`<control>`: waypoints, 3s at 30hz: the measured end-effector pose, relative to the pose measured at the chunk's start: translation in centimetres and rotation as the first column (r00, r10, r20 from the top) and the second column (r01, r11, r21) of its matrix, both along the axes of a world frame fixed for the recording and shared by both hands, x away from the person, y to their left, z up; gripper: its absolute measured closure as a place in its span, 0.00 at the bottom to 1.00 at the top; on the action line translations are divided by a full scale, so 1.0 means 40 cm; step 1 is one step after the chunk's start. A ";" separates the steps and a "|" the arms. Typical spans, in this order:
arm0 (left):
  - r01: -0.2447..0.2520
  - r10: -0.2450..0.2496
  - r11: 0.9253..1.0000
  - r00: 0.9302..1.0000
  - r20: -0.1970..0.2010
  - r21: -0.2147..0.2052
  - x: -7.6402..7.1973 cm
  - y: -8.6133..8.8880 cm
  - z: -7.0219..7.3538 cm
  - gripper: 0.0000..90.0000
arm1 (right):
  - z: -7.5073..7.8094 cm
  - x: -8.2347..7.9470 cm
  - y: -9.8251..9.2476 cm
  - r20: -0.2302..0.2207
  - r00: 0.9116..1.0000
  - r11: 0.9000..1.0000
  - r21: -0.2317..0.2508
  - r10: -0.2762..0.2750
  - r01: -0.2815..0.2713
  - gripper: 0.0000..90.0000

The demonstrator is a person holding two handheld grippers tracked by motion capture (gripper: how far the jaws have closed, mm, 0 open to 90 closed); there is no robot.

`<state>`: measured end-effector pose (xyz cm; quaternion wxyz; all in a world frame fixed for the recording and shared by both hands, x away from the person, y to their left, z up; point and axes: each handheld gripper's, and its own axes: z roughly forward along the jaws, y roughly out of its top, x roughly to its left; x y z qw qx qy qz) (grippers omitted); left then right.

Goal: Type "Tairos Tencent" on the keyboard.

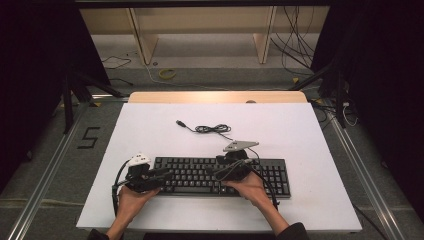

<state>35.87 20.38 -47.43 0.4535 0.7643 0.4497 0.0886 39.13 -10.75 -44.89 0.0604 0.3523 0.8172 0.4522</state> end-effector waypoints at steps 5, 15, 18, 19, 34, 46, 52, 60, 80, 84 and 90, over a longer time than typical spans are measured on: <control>0.007 -0.007 1.000 1.000 0.013 -0.027 -0.002 -0.003 0.005 0.57 | -0.007 0.002 0.005 -0.007 1.000 1.000 -0.005 0.010 -0.010 0.54; 0.025 -0.024 0.999 0.999 0.022 -0.040 -0.007 -0.012 0.009 0.47 | -0.016 0.004 0.014 -0.009 1.000 1.000 -0.022 0.019 -0.019 0.67; 0.023 -0.022 0.999 1.000 0.017 -0.044 -0.008 -0.012 0.008 0.44 | -0.016 0.004 0.015 -0.006 1.000 0.999 -0.025 0.021 -0.022 0.70; 0.022 -0.021 0.999 1.000 0.017 -0.046 -0.009 -0.012 0.009 0.43 | -0.016 0.004 0.015 -0.005 1.000 0.999 -0.025 0.023 -0.023 0.71; 0.012 -0.010 0.997 1.000 0.025 -0.075 -0.018 -0.005 0.015 0.37 | -0.022 0.007 0.021 -0.009 1.000 0.999 -0.031 0.029 -0.029 0.78; 0.023 -0.021 0.996 0.999 0.031 -0.086 -0.026 -0.006 0.018 0.34 | -0.031 0.009 0.033 -0.014 0.999 0.998 -0.047 0.033 -0.034 0.91; 0.026 -0.023 0.995 0.999 0.038 -0.093 -0.030 -0.004 0.020 0.33 | -0.038 0.009 0.040 -0.012 0.999 0.997 -0.067 0.035 -0.036 0.99; 0.026 -0.022 0.995 0.999 0.037 -0.096 -0.031 -0.003 0.020 0.33 | -0.051 0.012 0.051 -0.029 0.999 0.995 -0.091 0.026 -0.029 1.00; 0.045 -0.037 0.990 0.998 0.059 -0.136 -0.035 -0.002 0.024 0.30 | -0.073 0.016 0.071 -0.037 0.999 0.989 -0.145 0.028 -0.033 1.00; 0.044 -0.035 0.989 0.997 0.062 -0.142 -0.036 -0.002 0.025 0.29 | -0.076 0.015 0.074 -0.030 0.999 0.988 -0.152 0.027 -0.031 1.00; 0.043 -0.035 0.990 0.997 0.064 -0.135 -0.034 -0.001 0.024 0.29 | -0.073 0.011 0.075 -0.023 0.999 0.987 -0.159 0.022 -0.025 1.00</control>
